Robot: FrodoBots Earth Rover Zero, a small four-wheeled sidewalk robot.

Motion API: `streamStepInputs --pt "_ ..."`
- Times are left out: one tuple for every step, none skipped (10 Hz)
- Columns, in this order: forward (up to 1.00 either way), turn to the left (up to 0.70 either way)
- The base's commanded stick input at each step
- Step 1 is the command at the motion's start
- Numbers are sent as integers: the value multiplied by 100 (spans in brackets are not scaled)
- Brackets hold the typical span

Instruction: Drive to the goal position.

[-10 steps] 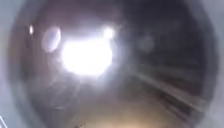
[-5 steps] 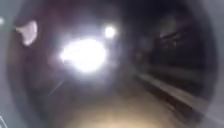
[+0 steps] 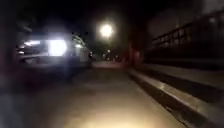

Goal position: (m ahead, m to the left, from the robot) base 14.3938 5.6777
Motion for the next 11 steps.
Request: streamStepInputs --pt "100 0" --pt "100 0" --pt "100 0" --pt "100 0" --pt "100 0" --pt "100 0" --pt "100 0" --pt "100 0" --pt "100 0" --pt "100 0" --pt "100 0"
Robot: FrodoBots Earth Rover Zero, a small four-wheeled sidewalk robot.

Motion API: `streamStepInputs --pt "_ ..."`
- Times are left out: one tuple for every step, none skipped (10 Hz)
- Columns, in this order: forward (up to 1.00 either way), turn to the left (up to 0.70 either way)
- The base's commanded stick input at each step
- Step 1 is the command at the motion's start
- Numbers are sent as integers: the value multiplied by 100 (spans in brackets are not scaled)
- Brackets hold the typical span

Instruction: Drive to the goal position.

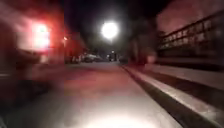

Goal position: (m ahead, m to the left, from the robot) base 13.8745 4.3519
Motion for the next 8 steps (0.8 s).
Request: streamStepInputs --pt "100 0" --pt "100 0" --pt "100 0" --pt "100 0" --pt "100 0" --pt "100 0" --pt "100 0" --pt "100 0"
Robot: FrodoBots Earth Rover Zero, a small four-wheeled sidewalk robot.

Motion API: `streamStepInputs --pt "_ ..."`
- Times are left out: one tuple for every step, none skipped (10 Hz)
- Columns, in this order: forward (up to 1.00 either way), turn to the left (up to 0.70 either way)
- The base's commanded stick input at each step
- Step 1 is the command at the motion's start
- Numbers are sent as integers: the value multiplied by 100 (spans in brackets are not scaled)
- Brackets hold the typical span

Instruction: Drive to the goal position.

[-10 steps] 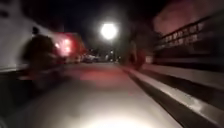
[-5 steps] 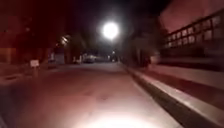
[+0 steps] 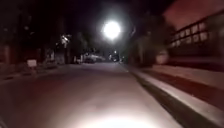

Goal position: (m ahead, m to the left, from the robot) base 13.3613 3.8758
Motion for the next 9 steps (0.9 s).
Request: streamStepInputs --pt "100 0" --pt "100 0" --pt "100 0" --pt "100 0" --pt "100 0" --pt "100 0" --pt "100 0" --pt "100 0" --pt "100 0"
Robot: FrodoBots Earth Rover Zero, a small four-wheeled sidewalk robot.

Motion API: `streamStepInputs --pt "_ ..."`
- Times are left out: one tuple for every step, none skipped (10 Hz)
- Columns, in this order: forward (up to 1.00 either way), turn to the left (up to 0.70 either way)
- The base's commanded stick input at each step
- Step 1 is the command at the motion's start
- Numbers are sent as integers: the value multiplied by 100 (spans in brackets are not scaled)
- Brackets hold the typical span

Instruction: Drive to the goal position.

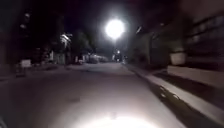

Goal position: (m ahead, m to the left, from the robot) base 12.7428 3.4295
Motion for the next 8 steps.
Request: streamStepInputs --pt "100 0" --pt "100 0" --pt "100 0" --pt "100 0" --pt "100 0" --pt "100 0" --pt "100 -12" --pt "100 -40"
